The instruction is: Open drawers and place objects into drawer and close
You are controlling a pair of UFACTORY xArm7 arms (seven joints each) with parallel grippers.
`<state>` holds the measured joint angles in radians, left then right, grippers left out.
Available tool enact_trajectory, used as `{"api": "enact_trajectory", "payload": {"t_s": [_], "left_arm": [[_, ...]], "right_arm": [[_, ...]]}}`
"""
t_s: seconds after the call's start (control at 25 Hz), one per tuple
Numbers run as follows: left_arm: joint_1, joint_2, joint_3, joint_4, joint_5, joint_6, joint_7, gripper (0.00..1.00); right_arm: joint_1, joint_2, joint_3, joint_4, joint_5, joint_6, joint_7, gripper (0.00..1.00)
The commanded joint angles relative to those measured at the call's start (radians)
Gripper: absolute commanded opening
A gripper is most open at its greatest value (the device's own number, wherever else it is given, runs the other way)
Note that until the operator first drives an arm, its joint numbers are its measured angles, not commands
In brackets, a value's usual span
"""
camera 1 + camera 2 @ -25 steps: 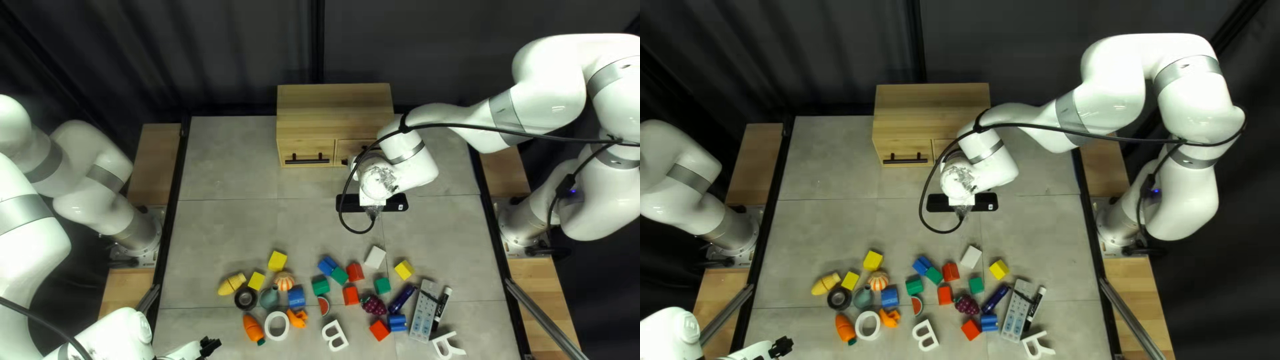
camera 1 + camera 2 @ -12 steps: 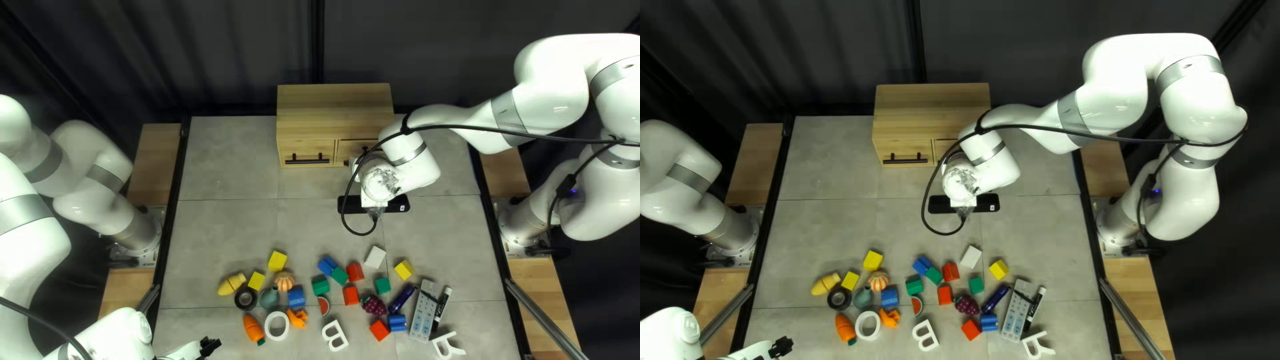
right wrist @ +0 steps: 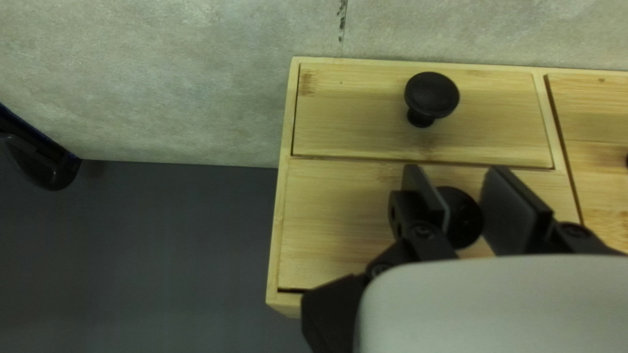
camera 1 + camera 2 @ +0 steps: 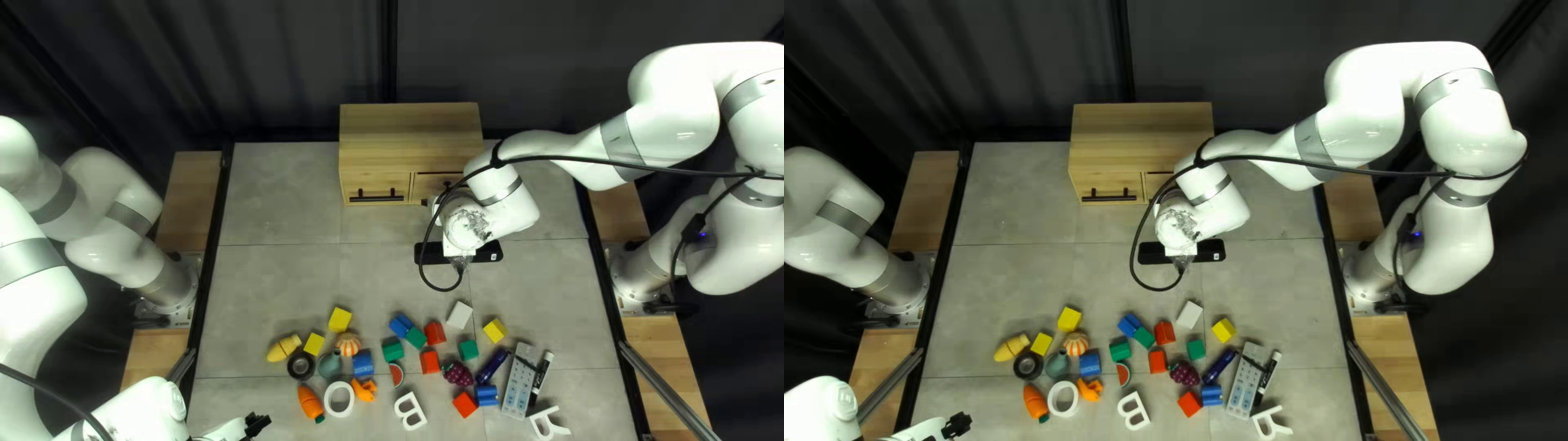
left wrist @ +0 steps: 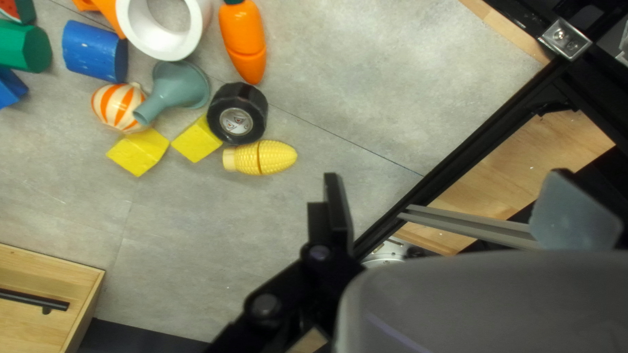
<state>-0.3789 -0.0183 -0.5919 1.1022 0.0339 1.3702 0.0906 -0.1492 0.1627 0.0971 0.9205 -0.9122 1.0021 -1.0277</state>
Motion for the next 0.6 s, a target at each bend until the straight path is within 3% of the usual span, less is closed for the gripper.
{"api": "enact_trajectory", "payload": {"t_s": [0.04, 0.6], "left_arm": [[0.0, 0.0, 0.0, 0.0, 0.0, 0.0, 0.0, 1.0], [0.0, 0.0, 0.0, 0.0, 0.0, 0.0, 0.0, 1.0]], "right_arm": [[0.0, 0.001, 0.0, 0.003, 0.0, 0.003, -0.003, 0.11], [0.007, 0.0, 0.006, 0.005, 0.004, 0.018, -0.007, 0.11]]}}
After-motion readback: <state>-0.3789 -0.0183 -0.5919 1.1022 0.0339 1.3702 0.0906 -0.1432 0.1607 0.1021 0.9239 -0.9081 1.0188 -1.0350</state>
